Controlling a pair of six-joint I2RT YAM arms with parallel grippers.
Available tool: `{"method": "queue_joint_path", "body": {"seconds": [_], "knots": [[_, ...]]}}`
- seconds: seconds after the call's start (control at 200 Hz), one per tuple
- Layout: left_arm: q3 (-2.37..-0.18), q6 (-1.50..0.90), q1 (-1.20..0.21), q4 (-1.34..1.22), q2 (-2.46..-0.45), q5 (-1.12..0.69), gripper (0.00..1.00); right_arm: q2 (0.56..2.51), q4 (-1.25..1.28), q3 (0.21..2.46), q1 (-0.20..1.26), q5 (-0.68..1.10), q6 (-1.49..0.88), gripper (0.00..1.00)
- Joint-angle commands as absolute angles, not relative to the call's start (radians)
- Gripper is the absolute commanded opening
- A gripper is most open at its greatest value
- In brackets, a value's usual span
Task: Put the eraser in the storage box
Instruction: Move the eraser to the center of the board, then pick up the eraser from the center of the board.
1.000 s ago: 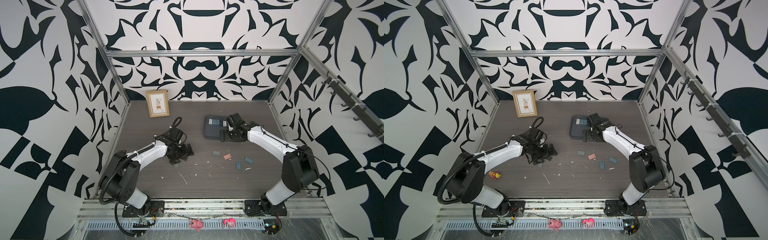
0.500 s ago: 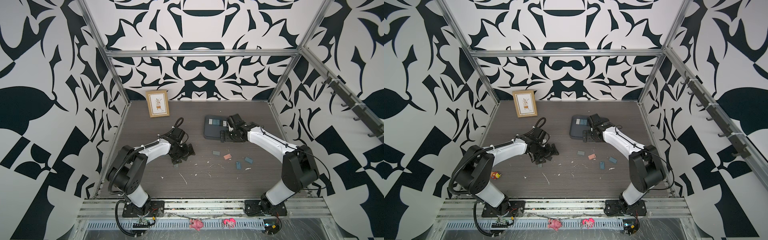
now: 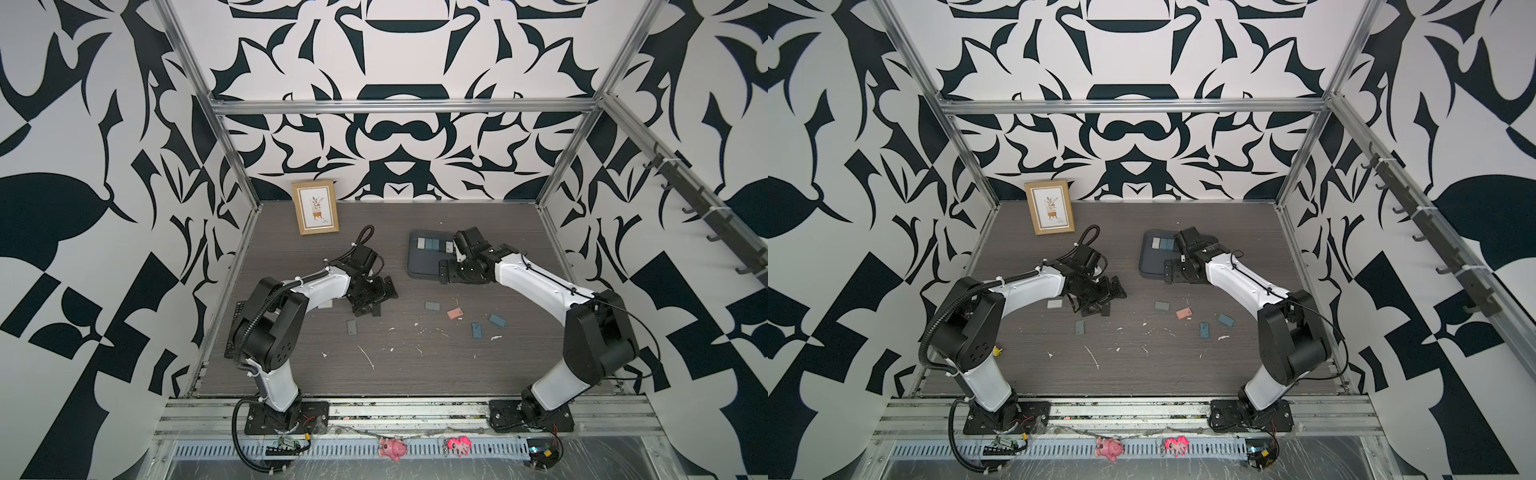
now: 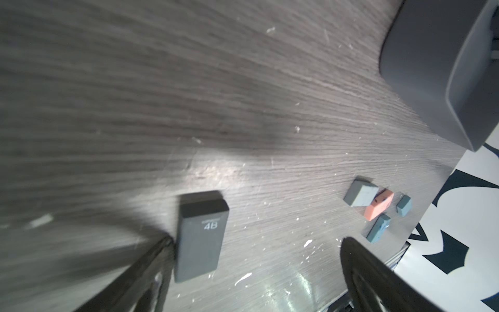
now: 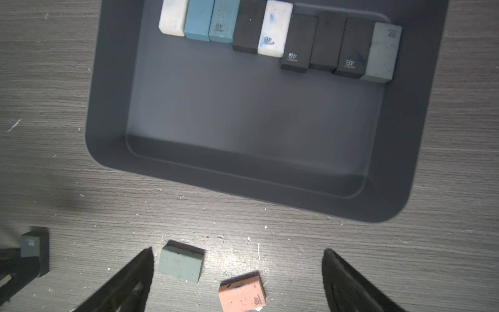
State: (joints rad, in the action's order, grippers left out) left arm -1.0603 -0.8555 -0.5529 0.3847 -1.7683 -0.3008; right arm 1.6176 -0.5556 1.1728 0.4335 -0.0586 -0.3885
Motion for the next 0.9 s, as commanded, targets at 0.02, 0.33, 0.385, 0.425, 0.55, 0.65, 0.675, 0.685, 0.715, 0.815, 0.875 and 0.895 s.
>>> {"method": "queue_joint_path", "body": {"seconds": [0.02, 0.33, 0.385, 0.425, 0.55, 0.65, 0.675, 0.685, 0.715, 0.815, 0.875, 0.895], "knots": [[-1.075, -0.850, -0.553, 0.365, -1.799, -0.320, 0.99, 1.595, -0.556, 1.175, 0.437, -0.050, -0.392, 0.98], [-1.046, -0.840, -0.515, 0.371, -1.666, -0.359, 0.99, 1.610, -0.533, 1.164, 0.538, -0.064, -0.502, 0.98], [-1.039, -0.826, -0.493, 0.390, -1.631, -0.360, 0.99, 1.618, -0.524, 1.163, 0.566, -0.070, -0.532, 0.98], [-1.030, -0.814, -0.474, 0.404, -1.603, -0.360, 0.99, 1.623, -0.515, 1.162, 0.586, -0.074, -0.557, 0.98], [-0.972, -0.796, -0.386, 0.414, -1.516, -0.419, 0.99, 1.659, -0.490, 1.167, 0.658, -0.090, -0.632, 0.97], [-0.892, -0.807, -0.288, 0.381, -1.443, -0.512, 0.99, 1.706, -0.473, 1.191, 0.717, -0.092, -0.670, 0.95], [-0.873, -0.808, -0.264, 0.375, -1.423, -0.535, 0.99, 1.719, -0.472, 1.200, 0.734, -0.093, -0.678, 0.94], [-0.866, -0.808, -0.255, 0.372, -1.416, -0.541, 0.99, 1.726, -0.471, 1.205, 0.740, -0.094, -0.681, 0.94], [-0.845, -0.808, -0.228, 0.367, -1.396, -0.564, 0.99, 1.747, -0.471, 1.220, 0.760, -0.097, -0.689, 0.93], [-0.786, -0.802, -0.150, 0.356, -1.340, -0.639, 0.99, 1.821, -0.490, 1.287, 0.824, -0.114, -0.704, 0.91], [-0.750, -0.800, -0.103, 0.355, -1.311, -0.678, 0.99, 1.864, -0.504, 1.330, 0.854, -0.121, -0.710, 0.90], [-0.738, -0.798, -0.091, 0.356, -1.302, -0.687, 0.99, 1.877, -0.505, 1.341, 0.864, -0.123, -0.713, 0.90]]}}
